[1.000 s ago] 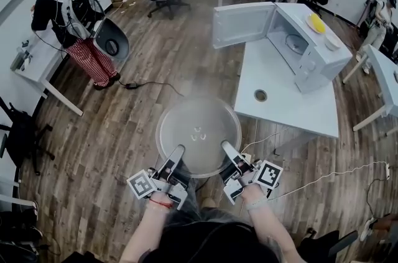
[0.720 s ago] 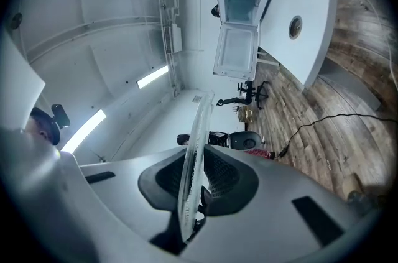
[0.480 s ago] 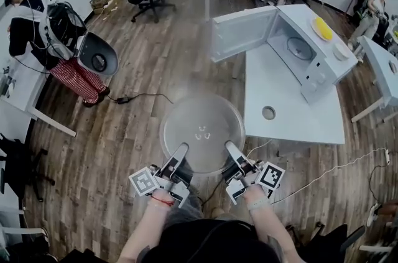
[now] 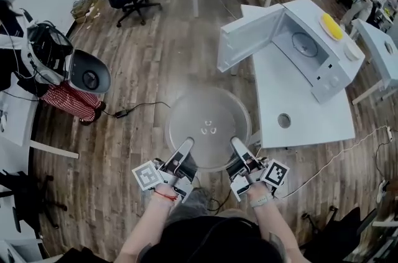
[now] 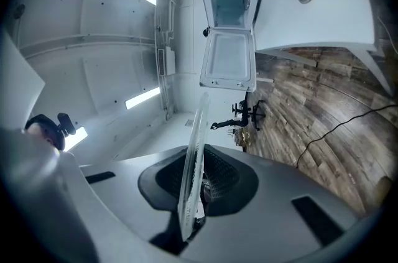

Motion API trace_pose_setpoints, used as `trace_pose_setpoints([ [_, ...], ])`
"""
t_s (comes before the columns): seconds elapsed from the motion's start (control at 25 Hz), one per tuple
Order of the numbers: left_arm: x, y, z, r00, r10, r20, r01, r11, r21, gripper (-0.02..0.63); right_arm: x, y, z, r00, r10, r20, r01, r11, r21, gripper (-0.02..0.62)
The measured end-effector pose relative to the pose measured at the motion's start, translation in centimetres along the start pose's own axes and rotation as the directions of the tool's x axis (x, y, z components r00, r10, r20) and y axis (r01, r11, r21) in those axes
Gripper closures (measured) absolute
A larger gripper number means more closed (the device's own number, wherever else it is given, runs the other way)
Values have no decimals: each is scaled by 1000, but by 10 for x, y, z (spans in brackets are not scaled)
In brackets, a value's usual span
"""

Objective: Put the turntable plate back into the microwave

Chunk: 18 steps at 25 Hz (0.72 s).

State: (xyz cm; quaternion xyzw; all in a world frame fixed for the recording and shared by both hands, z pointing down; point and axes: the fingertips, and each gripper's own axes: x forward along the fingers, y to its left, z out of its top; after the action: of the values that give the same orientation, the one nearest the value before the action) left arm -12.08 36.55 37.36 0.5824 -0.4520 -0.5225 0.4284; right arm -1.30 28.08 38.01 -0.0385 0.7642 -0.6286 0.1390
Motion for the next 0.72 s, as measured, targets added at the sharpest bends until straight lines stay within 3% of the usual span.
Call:
trace_pose_setpoints([
  [0.32, 28, 22, 47, 992, -14, -124, 11, 999, -31, 571, 38, -19, 5, 992, -28, 120, 30, 999, -16, 548],
  [0.72, 80, 68, 34, 976, -19, -218, -9, 992, -124, 571, 26, -49, 52, 967, -106, 230, 116, 993, -30, 548],
])
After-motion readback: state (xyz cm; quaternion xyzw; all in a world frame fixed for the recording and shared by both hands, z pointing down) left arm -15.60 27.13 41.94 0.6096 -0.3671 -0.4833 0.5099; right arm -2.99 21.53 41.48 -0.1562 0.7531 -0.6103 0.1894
